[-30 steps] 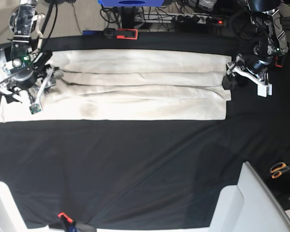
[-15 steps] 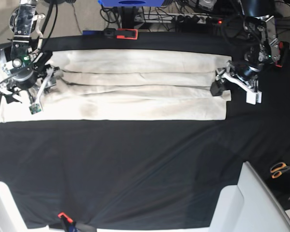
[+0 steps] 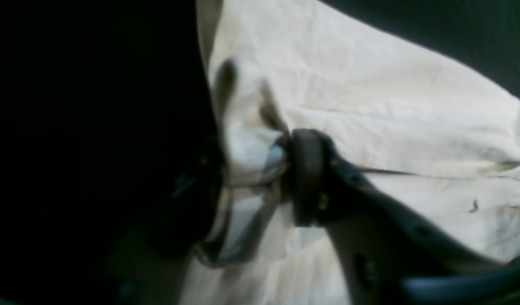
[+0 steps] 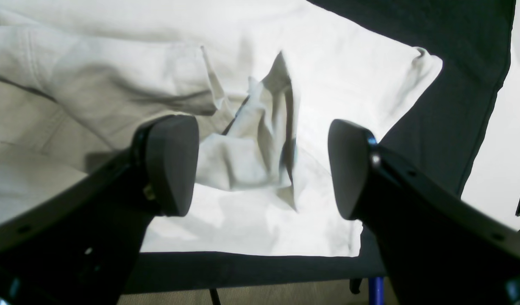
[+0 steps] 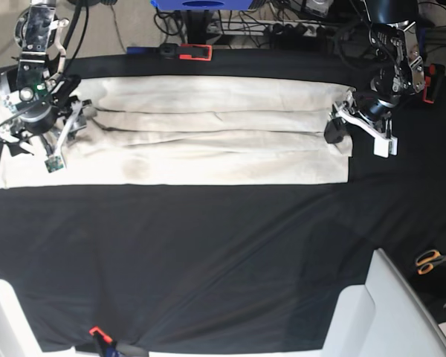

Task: Fold the T-shirt properly
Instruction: 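Lower the left gripper back onto the shirt end and grasp it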

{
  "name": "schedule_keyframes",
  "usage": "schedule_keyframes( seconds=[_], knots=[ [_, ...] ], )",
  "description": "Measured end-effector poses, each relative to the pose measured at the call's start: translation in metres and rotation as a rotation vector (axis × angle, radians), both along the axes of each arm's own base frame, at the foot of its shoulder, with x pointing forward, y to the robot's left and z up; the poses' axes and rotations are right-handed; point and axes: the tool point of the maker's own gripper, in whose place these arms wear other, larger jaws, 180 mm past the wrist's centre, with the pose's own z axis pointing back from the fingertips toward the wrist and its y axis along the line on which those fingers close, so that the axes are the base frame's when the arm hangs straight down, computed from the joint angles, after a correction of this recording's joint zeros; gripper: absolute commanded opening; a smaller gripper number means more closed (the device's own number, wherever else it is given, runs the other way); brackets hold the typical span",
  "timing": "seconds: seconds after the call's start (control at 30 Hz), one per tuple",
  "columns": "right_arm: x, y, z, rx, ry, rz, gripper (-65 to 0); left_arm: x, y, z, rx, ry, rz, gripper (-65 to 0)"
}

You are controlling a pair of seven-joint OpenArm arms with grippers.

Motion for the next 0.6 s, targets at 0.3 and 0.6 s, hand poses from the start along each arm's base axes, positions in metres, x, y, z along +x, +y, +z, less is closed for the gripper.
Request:
schedule_keyframes(
  seconds=[0.3,0.6],
  knots=[
    [0.000,0.000,0.000,0.001,0.000,0.000,-19.8,0.010,-0.003,-0.003,-0.015,0.007,-0.001,-65.0],
    [0.003,0.001,0.002,0.002,-0.008,0.000,-19.8,0.013,-0.020,0.014,0.158,-0.004,-0.043,-65.0]
  ],
)
